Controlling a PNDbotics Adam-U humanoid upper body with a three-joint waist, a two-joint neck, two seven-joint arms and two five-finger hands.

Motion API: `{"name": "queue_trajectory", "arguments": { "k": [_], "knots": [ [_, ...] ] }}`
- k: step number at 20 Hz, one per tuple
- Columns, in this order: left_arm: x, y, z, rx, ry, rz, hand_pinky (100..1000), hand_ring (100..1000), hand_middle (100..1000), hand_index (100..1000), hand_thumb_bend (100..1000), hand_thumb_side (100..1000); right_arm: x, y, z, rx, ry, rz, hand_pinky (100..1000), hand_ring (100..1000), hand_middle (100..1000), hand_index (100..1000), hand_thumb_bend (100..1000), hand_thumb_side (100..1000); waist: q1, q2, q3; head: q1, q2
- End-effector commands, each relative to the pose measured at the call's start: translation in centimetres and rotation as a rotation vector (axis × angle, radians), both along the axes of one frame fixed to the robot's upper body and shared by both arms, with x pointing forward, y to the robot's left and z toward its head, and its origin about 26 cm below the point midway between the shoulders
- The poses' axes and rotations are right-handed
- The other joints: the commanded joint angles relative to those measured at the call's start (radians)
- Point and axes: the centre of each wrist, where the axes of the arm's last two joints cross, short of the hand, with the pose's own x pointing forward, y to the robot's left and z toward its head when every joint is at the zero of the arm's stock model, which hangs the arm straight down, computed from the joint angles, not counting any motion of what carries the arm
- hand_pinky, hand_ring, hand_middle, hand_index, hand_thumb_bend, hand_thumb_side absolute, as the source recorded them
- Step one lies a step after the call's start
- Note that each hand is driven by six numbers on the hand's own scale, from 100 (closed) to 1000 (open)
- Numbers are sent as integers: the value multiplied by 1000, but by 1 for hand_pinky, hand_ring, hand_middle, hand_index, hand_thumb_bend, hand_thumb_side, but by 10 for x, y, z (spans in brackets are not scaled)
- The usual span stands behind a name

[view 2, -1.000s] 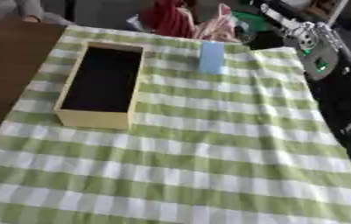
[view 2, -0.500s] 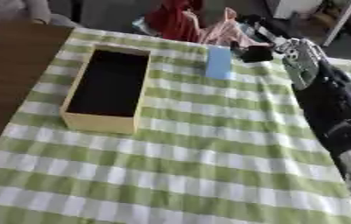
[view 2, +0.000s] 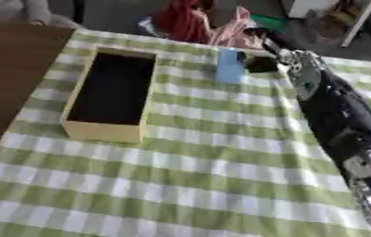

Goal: Pick up objects on the table and place them in the box.

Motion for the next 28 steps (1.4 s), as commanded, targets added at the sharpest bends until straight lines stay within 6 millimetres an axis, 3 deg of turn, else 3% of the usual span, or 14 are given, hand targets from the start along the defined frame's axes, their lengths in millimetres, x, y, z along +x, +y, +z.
{"name": "queue_trajectory", "arguments": {
  "k": [1, 12, 18, 28],
  "knots": [
    [0, -2, 9, 3, -34, -13, 648, 874, 752, 690, 100, 578, 2, -2, 16, -20, -25, 2, 874, 1000, 925, 1000, 100, 522, 9, -15, 1, -7, -10],
    [0, -2, 8, 1, -32, -12, 648, 875, 752, 690, 100, 579, 6, 7, 9, -45, 79, 50, 879, 1000, 930, 1000, 100, 585, 10, -18, -1, -10, -11],
    [0, 0, 7, 3, -25, -8, 648, 875, 752, 690, 100, 582, 4, 4, 23, -33, 28, 41, 873, 1000, 924, 1000, 100, 546, 8, -25, -9, -10, -9],
    [0, 1, 6, 5, -19, -2, 649, 875, 752, 690, 100, 581, 2, 3, 36, -81, 28, 78, 870, 1000, 922, 1000, 100, 607, 5, -36, -16, -11, -9]
  ]
}}
